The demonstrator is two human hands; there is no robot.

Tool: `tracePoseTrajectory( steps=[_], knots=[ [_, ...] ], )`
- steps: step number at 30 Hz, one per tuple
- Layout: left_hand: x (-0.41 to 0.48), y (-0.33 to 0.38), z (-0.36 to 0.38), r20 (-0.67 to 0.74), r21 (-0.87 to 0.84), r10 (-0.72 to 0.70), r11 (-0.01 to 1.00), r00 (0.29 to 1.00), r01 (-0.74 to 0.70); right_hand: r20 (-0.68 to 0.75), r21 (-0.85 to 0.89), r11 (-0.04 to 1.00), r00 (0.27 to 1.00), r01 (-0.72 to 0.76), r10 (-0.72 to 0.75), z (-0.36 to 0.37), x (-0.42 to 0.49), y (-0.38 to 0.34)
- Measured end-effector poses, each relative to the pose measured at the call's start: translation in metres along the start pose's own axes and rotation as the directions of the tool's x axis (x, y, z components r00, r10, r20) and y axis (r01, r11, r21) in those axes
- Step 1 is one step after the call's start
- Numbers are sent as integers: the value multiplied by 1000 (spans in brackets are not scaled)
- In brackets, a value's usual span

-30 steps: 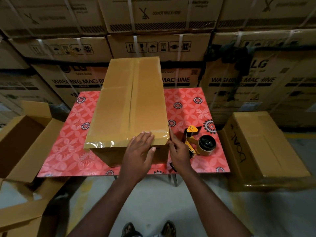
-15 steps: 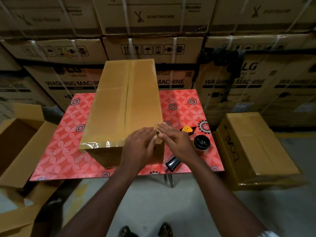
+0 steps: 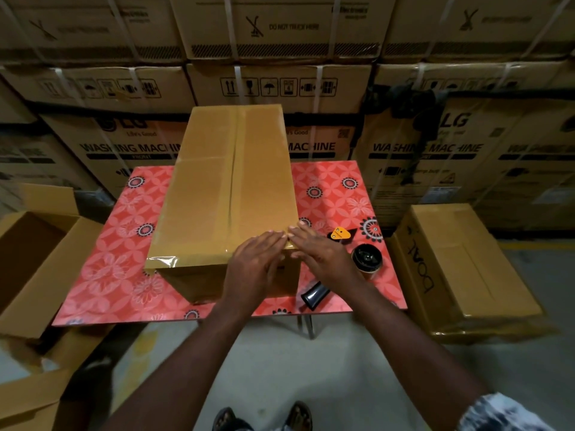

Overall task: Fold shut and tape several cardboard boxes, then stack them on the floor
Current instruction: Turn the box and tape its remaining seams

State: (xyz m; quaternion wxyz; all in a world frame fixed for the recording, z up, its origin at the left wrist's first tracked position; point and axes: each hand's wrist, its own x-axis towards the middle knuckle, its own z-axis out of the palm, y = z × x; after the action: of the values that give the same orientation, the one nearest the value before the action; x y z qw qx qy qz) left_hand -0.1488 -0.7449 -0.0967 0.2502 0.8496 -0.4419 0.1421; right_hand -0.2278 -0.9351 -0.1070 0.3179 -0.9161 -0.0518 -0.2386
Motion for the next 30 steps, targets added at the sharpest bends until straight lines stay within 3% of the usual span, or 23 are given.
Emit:
tracePoseTrajectory(
  steps=[3, 9, 17, 21, 26, 30],
  knots=[
    [-1, -1, -2, 25, -27, -2, 1000, 1000, 3, 30, 0, 1000, 999, 28, -28, -2, -2, 1],
    [0, 0, 0, -6, -54, -28, 998, 1000, 28, -19, 51, 995, 996, -81, 82, 2, 2, -8],
    [-1, -2, -15, 32, -86, -30, 996, 999, 33, 12, -56, 997, 998, -55, 55, 3, 3, -15],
    [-2, -25, -24, 25, -1, -63, 998, 998, 63, -49, -129, 991, 999, -29, 23, 15, 13, -25],
    [-10, -41, -20, 39, 2, 31, 999, 999, -32, -47, -158, 987, 999, 16, -23, 28, 2, -14],
    [-12, -41, -22, 40, -11, 16, 1000, 999, -16, -50, -195, 981, 999, -27, 18, 24, 10, -26]
  ],
)
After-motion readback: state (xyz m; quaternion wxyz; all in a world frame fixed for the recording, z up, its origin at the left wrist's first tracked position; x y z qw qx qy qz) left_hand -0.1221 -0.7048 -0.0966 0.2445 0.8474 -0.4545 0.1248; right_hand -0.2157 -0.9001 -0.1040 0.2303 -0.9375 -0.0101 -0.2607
